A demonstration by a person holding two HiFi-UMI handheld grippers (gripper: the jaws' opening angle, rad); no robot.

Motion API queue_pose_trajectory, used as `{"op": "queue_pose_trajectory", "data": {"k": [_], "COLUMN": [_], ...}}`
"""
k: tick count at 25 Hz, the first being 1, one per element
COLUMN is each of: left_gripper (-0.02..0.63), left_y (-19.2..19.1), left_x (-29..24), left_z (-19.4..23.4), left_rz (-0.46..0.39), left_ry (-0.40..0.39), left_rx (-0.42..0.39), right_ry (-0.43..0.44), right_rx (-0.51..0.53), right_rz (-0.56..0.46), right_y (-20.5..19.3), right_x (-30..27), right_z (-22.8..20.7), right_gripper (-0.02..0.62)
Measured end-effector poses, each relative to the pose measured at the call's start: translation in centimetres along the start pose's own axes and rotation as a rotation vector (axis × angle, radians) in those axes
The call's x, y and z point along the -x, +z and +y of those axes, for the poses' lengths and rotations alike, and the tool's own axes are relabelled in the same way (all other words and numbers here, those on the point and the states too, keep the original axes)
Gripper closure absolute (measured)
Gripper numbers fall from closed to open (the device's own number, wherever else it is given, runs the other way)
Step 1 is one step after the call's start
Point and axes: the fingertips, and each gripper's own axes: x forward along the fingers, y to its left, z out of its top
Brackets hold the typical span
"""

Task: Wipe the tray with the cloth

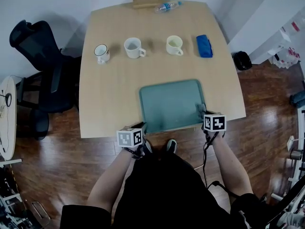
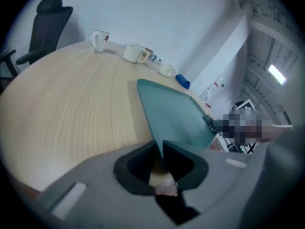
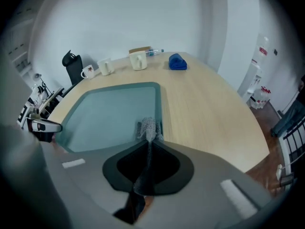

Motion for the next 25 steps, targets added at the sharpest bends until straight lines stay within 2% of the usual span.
{"op": "queue_pose_trajectory", "data": {"k": [5,9,11,14,21,25], "left_gripper": [0.554,0.554,0.552,0.554,0.555,0.555], "left_y": [0.0,0.0,0.1,0.2,0.3,0.3], "left_x": [0.0,0.0,0.0,0.2,-0.1,-0.3], "left_z": [-0.1,-0.1,0.0,0.2,-0.3,-0.5], "left_rz": [0.002,0.003,-0.001,-0.013,-0.019,-0.021], "left_ry": [-0.006,-0.006,-0.007,-0.006,-0.040,-0.053], "left_rx": [0.001,0.000,-0.002,0.006,0.023,0.025], "right_ry": [-0.012,0.010,0.054,0.177,0.382,0.480], "right_rx": [0.012,0.017,0.027,0.072,0.372,0.554], "right_rz": [0.002,0.000,0.001,0.006,0.074,0.160], "right_y": [-0.6,-0.6,-0.7,-0.5,-1.0,-2.4], "right_x": [-0.2,-0.2,-0.4,-0.6,-1.3,-1.4], "right_z": [1.4,3.5,5.6,10.9,24.8,29.3], "right_gripper": [0.569,0.569,0.569,0.568,0.568,0.568]}}
